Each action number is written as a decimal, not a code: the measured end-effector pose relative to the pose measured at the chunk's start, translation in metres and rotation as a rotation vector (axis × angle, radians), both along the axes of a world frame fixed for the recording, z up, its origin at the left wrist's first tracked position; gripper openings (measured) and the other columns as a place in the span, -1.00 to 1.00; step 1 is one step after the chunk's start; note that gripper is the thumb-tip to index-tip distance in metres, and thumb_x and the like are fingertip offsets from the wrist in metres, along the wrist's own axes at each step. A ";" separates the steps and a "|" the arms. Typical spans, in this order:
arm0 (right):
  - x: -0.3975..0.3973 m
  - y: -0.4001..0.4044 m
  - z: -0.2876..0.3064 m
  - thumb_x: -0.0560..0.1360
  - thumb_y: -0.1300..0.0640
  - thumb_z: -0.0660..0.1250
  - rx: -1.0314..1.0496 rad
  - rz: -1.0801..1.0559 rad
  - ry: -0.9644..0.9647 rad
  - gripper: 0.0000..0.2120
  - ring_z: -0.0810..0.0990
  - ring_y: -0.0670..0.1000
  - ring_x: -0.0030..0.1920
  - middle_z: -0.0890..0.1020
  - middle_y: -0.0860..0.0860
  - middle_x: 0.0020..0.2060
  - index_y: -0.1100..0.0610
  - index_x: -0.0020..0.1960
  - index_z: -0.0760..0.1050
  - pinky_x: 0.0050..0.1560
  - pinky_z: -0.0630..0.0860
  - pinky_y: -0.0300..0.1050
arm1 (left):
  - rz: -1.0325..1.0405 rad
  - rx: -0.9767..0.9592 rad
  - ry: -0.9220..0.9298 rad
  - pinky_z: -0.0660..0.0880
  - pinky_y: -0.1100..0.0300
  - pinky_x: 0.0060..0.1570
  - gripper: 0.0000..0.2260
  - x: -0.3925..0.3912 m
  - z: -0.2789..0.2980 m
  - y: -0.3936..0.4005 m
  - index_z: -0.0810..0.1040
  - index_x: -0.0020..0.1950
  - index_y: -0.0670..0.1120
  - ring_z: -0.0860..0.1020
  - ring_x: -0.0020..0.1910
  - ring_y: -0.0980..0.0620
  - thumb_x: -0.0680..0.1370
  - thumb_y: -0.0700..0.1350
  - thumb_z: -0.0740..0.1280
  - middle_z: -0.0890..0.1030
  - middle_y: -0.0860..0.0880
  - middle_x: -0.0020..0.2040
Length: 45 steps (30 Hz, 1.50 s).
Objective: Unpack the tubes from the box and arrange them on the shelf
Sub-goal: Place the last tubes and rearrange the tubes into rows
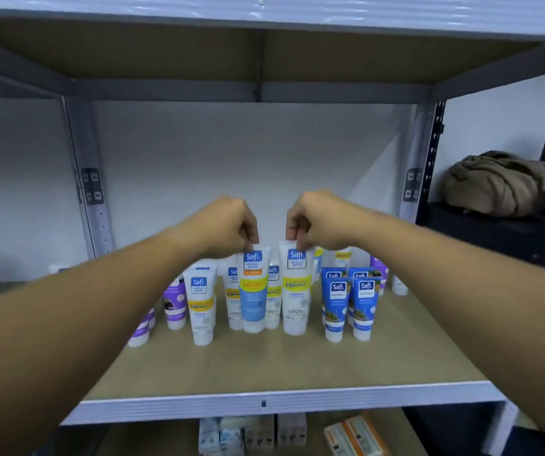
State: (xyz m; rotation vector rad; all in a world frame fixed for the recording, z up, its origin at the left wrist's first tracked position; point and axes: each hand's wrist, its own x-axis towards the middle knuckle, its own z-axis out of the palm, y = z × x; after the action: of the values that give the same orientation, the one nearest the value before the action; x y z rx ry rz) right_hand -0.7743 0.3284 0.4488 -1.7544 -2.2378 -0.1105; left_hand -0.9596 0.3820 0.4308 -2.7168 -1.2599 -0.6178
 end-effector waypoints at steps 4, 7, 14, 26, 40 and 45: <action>0.001 -0.006 -0.037 0.38 0.31 0.52 -0.084 0.004 0.039 -0.83 0.66 -0.03 -0.18 0.68 0.00 -0.25 0.10 -0.09 0.65 -0.04 0.60 -0.16 | -0.008 -0.069 -0.044 0.45 0.38 -0.19 -0.90 -0.005 -0.040 -0.004 0.71 -0.09 -0.08 0.60 -0.27 0.23 0.44 -0.24 0.49 0.61 0.11 -0.32; 0.001 -0.004 -0.057 0.37 0.30 0.51 -0.110 -0.005 0.045 -0.82 0.67 -0.03 -0.15 0.69 0.01 -0.20 0.10 -0.07 0.66 0.01 0.62 -0.11 | -0.006 -0.110 -0.056 0.56 0.27 -0.13 -0.92 -0.006 -0.057 -0.006 0.70 -0.09 -0.07 0.63 -0.21 0.16 0.46 -0.22 0.48 0.60 0.13 -0.30; 0.006 0.001 -0.078 0.39 0.30 0.49 -0.122 0.005 0.115 -0.82 0.67 -0.05 -0.14 0.70 0.00 -0.19 0.10 -0.05 0.66 0.01 0.63 -0.10 | -0.021 -0.147 -0.135 0.42 0.48 -0.23 -0.91 -0.012 -0.077 -0.011 0.70 -0.06 -0.06 0.63 -0.18 0.18 0.50 -0.23 0.44 0.64 0.11 -0.23; 0.018 -0.020 -0.140 0.30 0.21 0.60 -0.043 0.009 0.783 -0.64 0.64 -0.18 -0.15 0.69 -0.06 -0.12 0.01 0.03 0.58 -0.09 0.60 -0.21 | -0.107 -0.561 -0.891 0.59 0.30 -0.04 -0.56 -0.028 -0.155 -0.016 0.57 0.22 0.01 0.68 -0.03 0.11 0.40 -0.22 0.57 0.71 0.00 0.00; 0.006 -0.014 -0.244 0.24 0.20 0.64 0.020 -0.071 0.942 -0.54 0.69 -0.09 -0.13 0.71 -0.13 -0.11 -0.02 0.05 0.57 -0.08 0.64 -0.09 | -0.033 -0.569 -0.933 0.58 0.30 0.04 -0.62 -0.016 -0.231 -0.018 0.66 0.09 -0.01 0.68 -0.01 0.15 0.33 -0.25 0.60 0.73 0.11 -0.04; -0.004 0.006 -0.245 0.29 0.24 0.60 0.040 -0.079 0.912 -0.54 0.66 -0.23 -0.14 0.67 -0.31 -0.13 -0.07 0.08 0.55 -0.11 0.59 -0.31 | 0.024 -0.557 -0.956 0.55 0.40 -0.04 -0.61 -0.016 -0.228 -0.006 0.66 0.08 0.00 0.68 -0.04 0.20 0.32 -0.27 0.60 0.73 0.12 -0.06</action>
State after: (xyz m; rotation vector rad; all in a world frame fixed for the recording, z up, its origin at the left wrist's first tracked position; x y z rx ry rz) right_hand -0.7784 0.3344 0.2035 -1.4379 -1.4818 0.5198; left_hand -0.9755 0.3759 0.2026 -2.8506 -1.8407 -1.9808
